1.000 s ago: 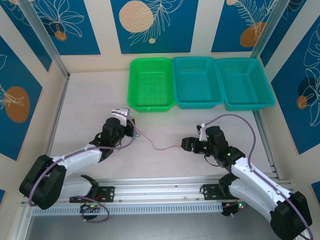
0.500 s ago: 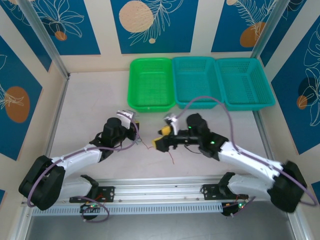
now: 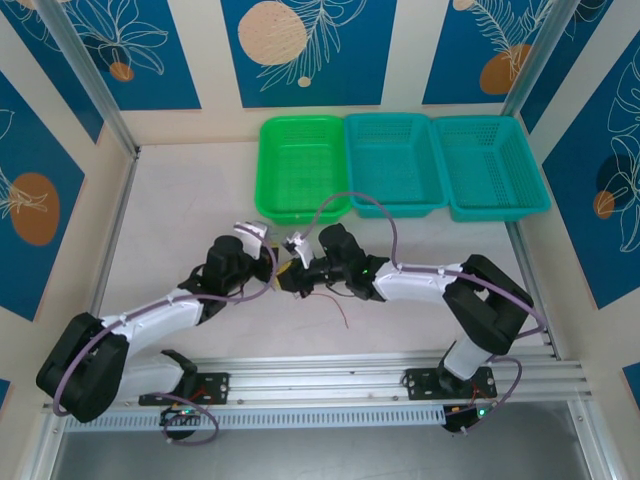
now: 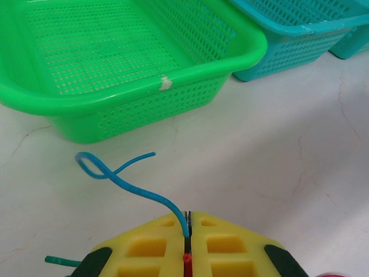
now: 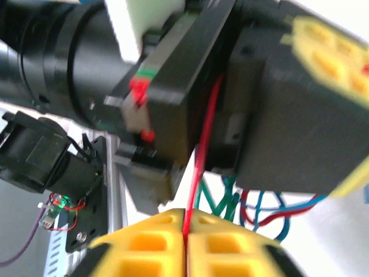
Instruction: Untangle the cables
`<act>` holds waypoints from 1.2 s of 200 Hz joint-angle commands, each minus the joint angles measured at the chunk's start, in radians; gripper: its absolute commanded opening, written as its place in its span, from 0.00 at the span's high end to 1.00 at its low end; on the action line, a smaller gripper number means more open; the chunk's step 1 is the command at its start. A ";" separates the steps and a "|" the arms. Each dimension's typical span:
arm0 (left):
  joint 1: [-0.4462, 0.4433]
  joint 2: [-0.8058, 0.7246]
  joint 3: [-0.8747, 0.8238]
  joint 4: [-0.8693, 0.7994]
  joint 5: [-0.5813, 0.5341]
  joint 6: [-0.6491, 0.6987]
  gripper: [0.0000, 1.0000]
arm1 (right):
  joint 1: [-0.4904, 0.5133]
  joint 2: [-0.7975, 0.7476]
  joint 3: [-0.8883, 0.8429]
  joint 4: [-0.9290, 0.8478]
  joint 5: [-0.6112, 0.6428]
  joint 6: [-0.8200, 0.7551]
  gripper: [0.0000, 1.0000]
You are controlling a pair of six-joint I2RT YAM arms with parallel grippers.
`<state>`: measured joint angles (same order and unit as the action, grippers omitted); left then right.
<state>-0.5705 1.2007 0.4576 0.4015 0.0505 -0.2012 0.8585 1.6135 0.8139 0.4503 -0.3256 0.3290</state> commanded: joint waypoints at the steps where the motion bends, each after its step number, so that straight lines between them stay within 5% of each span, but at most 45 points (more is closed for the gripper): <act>1: -0.008 -0.036 0.001 0.037 0.027 0.022 0.83 | -0.040 -0.014 0.013 0.081 0.005 0.040 1.00; 15: -0.009 -0.047 -0.017 0.036 0.037 0.039 0.55 | -0.068 -0.051 -0.004 0.093 0.000 0.072 1.00; 26: -0.011 -0.051 -0.026 0.019 0.047 0.052 0.43 | -0.088 -0.085 -0.015 0.096 -0.009 0.092 1.00; 88: -0.020 0.087 -0.033 0.045 0.213 0.080 0.14 | -0.167 -0.140 0.020 0.109 -0.130 0.239 1.00; 124: -0.064 0.165 0.003 -0.029 0.156 0.139 0.12 | -0.171 -0.149 0.106 -0.052 -0.104 0.238 1.00; 169: -0.079 0.100 -0.072 0.120 0.151 0.123 0.06 | -0.237 -0.158 0.096 -0.157 0.009 0.352 1.00; 202: -0.078 0.004 -0.140 0.157 0.186 0.147 0.00 | -0.297 -0.163 0.070 -0.168 -0.065 0.435 1.00; 240: -0.079 -0.120 -0.175 0.143 0.121 0.105 0.04 | -0.230 -0.154 0.117 -0.223 -0.181 0.364 1.00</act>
<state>-0.6399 1.1557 0.3099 0.5137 0.1841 -0.0795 0.5766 1.4807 0.8841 0.2512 -0.4084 0.7139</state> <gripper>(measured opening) 0.986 0.061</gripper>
